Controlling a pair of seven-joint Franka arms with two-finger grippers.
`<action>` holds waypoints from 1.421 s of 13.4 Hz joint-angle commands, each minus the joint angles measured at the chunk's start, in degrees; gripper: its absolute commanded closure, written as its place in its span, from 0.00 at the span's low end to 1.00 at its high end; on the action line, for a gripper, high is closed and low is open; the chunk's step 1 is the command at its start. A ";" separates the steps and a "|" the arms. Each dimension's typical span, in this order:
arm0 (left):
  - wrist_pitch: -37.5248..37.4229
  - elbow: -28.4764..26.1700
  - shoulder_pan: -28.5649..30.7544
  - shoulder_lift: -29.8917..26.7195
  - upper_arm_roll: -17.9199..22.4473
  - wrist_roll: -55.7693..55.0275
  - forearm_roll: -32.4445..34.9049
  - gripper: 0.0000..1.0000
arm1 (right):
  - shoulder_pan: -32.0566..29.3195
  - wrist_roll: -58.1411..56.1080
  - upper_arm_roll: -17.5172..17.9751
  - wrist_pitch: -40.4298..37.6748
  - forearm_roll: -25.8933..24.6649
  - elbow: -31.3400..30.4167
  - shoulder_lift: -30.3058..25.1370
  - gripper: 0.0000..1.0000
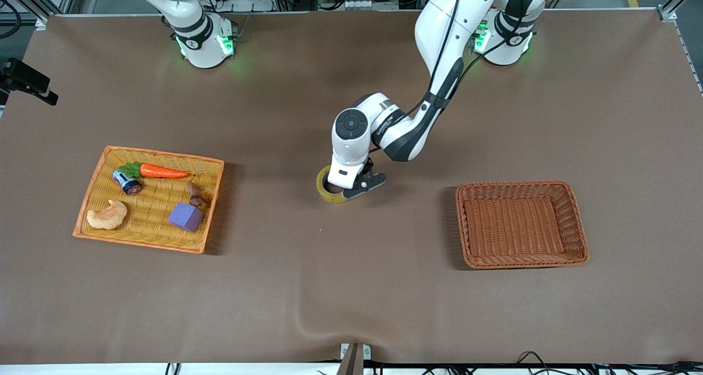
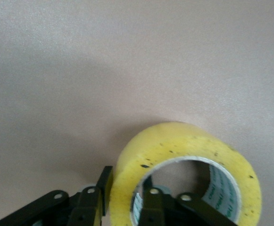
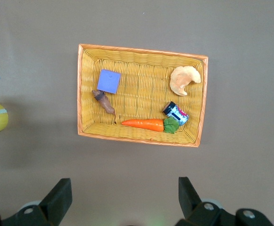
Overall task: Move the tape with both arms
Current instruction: 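Carry the tape roll with the left gripper over the brown basket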
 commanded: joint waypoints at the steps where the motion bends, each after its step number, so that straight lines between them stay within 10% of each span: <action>1: 0.05 1.32 -0.52 0.05 0.55 -2.23 1.54 1.00 | -1.00 0.68 1.15 -1.66 -1.05 0.92 0.23 0.00; 8: -9.24 1.06 5.62 -9.78 0.47 -2.32 -1.09 1.00 | -1.00 0.86 1.15 -1.58 -1.05 1.10 0.41 0.00; 19: -23.04 -0.78 35.49 -18.94 0.64 -1.79 -0.13 1.00 | 0.84 1.04 1.33 -2.46 -1.05 1.01 0.41 0.00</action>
